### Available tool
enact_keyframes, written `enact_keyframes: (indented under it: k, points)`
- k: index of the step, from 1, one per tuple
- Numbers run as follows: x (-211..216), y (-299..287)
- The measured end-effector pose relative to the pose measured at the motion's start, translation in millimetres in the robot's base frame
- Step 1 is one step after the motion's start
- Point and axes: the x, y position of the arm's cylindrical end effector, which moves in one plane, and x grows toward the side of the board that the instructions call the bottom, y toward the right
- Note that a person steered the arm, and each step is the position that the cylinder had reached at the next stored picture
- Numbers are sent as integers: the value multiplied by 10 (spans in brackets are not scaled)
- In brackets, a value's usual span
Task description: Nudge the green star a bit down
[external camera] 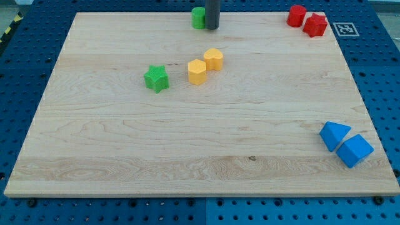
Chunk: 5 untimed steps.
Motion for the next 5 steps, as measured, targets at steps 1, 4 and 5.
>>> enact_keyframes:
  k: [1,4,5]
  points:
    - [23,-230]
    - [1177,-1356]
    - [2000,-1447]
